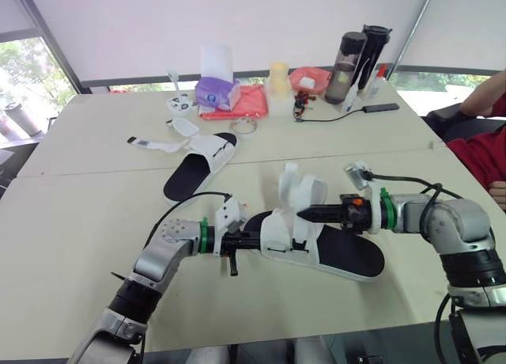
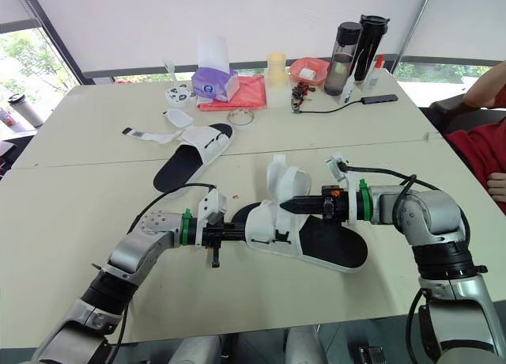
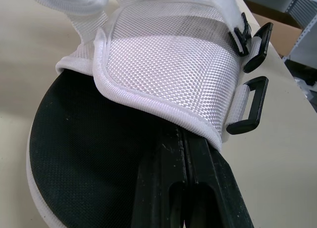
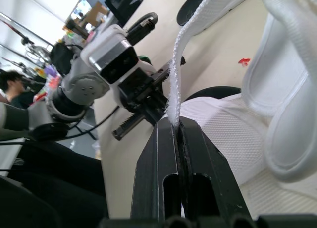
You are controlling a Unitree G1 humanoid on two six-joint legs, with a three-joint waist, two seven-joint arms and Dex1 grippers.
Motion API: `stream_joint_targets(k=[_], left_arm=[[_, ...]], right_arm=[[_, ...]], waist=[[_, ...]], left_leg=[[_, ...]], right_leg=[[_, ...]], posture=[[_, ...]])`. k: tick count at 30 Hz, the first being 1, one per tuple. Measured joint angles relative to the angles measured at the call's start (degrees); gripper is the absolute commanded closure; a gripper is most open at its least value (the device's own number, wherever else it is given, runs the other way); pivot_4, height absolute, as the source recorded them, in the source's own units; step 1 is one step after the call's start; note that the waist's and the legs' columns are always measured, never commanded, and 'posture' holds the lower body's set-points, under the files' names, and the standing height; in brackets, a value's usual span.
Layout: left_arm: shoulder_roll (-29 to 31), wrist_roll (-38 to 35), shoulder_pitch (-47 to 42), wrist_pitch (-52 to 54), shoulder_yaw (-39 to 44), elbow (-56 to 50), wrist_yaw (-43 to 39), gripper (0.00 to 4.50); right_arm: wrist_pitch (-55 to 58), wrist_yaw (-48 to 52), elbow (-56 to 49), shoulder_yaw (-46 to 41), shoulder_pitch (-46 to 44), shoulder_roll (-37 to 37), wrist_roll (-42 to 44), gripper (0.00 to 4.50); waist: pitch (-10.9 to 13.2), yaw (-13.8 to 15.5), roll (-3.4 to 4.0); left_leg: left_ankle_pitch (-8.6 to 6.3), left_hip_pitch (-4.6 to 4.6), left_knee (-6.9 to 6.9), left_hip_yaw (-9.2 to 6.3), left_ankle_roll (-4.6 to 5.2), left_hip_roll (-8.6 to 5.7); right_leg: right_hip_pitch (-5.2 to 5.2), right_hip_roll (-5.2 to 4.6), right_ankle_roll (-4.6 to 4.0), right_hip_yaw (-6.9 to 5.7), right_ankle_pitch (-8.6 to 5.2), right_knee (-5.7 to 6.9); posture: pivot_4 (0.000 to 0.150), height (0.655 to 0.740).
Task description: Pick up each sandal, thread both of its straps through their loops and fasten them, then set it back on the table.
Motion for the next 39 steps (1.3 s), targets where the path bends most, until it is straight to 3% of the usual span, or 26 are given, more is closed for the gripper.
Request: stream_joint_targets(k=[29, 39], left_arm=[[0.5, 0.0, 0.3, -0.6, -0.6, -0.5, 0.9, 4.50], [0.4, 0.0, 0.4, -0.7, -0.6, -0.5, 1.0, 4.50]], right_arm=[[9.5, -6.7, -0.1, -4.3, 0.2, 2.9, 6.7, 4.47], [0.2, -5.7, -3.5, 1.1, 3.6, -1.0, -0.3, 4.47]], waist=[[0.0, 0.0, 0.01], [0.0, 0.0, 0.02]], left_leg=[[0.00, 0.00, 0.00, 0.01, 0.01, 0.00], [-0.01, 0.00, 0.00, 0.08, 0.01, 0.00]], right_leg=[[-0.01, 0.00, 0.00, 0.00, 0.00, 0.00], [0.00, 0.00, 0.02, 0.00, 0.00, 0.00]], posture=[[0.150, 0.7400], [0.150, 0.7400]])
